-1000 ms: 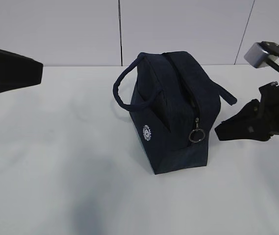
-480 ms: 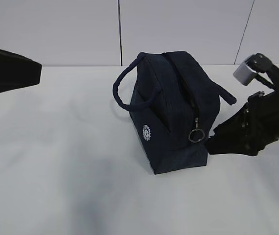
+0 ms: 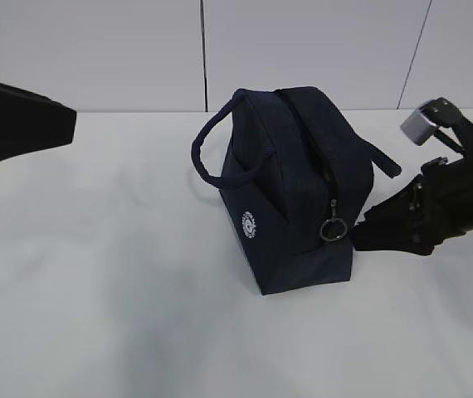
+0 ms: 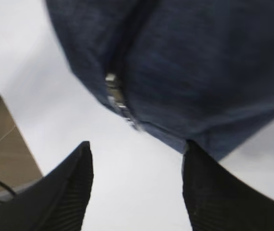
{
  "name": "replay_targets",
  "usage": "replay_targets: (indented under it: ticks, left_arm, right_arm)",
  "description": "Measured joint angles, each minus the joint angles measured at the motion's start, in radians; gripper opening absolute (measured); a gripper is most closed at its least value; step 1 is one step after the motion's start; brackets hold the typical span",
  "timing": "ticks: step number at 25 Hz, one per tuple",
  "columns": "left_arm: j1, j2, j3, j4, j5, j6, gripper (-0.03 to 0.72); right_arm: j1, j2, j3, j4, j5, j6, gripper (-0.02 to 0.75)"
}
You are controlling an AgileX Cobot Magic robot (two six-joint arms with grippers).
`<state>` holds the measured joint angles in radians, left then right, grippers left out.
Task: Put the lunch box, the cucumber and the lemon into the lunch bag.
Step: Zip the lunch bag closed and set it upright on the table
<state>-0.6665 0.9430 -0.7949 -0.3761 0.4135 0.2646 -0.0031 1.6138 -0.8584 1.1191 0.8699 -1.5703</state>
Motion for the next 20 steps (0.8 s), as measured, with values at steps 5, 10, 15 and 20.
replay_targets:
  ticks: [5, 10, 15, 20]
  left_arm:
    - [0.000, 0.022, 0.000, 0.001, -0.001, 0.000, 0.239]
    - [0.000, 0.022, 0.000, 0.001, -0.038, 0.000, 0.239]
    - [0.000, 0.026, 0.000, 0.003, -0.067, 0.000, 0.239]
    - [0.000, 0.032, 0.000, 0.010, -0.071, 0.000, 0.239]
  right_arm:
    - [-0.042, 0.000, -0.002, 0.092, 0.047, -0.086, 0.448]
    - [-0.042, 0.011, -0.002, 0.117, 0.083, -0.109, 0.448]
    - [-0.044, 0.015, -0.002, 0.115, 0.132, -0.144, 0.447]
    - [-0.044, 0.031, -0.002, 0.113, 0.147, -0.152, 0.446]
